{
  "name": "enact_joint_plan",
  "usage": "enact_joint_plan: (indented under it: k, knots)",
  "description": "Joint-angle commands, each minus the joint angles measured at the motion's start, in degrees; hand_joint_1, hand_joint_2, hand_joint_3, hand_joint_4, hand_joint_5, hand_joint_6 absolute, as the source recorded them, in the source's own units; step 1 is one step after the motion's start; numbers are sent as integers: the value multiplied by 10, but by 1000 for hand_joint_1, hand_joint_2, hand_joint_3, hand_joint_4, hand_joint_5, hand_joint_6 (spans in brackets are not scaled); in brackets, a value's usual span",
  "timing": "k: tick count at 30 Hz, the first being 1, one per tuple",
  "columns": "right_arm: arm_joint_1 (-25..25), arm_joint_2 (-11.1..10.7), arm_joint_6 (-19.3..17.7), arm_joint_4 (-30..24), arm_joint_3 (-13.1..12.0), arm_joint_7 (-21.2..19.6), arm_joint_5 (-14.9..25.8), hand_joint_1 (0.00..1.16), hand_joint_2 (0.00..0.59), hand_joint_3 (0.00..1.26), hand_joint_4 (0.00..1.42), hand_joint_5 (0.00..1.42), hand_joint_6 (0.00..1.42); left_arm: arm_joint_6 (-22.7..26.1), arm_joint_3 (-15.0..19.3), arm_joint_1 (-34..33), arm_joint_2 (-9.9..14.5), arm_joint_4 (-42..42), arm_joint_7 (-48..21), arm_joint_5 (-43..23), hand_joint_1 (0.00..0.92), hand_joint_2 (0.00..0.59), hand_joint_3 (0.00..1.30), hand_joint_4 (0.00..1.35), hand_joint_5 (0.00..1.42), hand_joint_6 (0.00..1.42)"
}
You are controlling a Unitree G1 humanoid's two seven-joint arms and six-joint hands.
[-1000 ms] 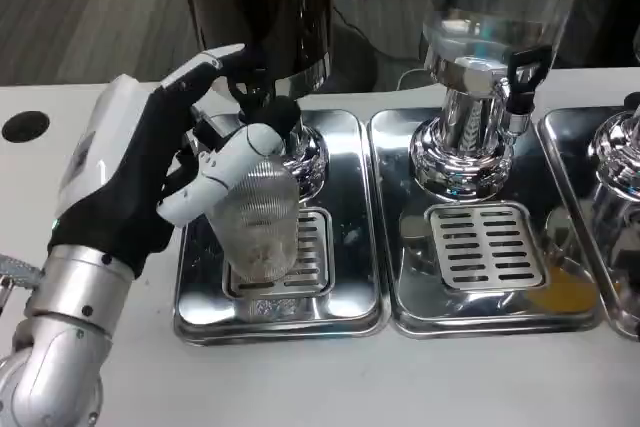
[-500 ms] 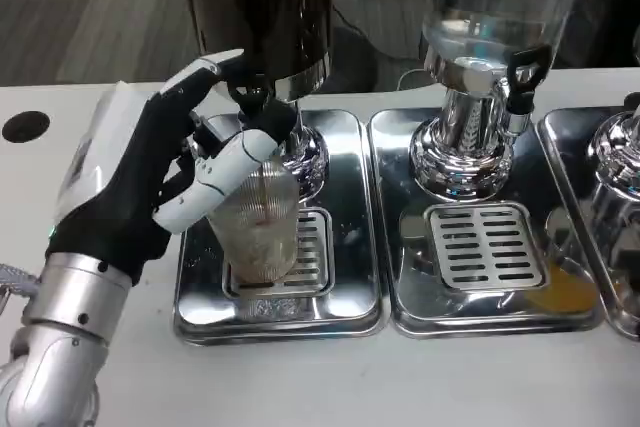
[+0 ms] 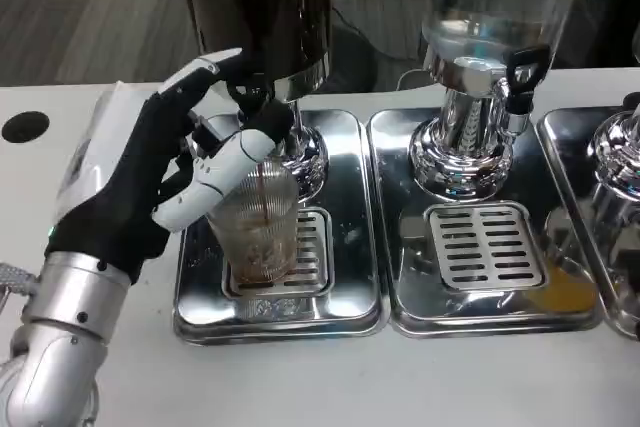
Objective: Grasp the cup under the faucet to collect the drink, then remove the cup.
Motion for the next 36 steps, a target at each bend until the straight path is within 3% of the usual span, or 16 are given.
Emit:
enact_joint_plan:
  k: [1,36]
  knots:
    - [-2,-3,-1,2,-1,0,-1,421,380,251,201,245,119,5,-3,7,6,15,-12,-1,0,83,300,242,857,1203]
    - [-8,-3,3,-3,0,0,-3,420,380,246,201,245,119,0,-9,0,18,32,-24,-16,0,83,300,242,857,1210]
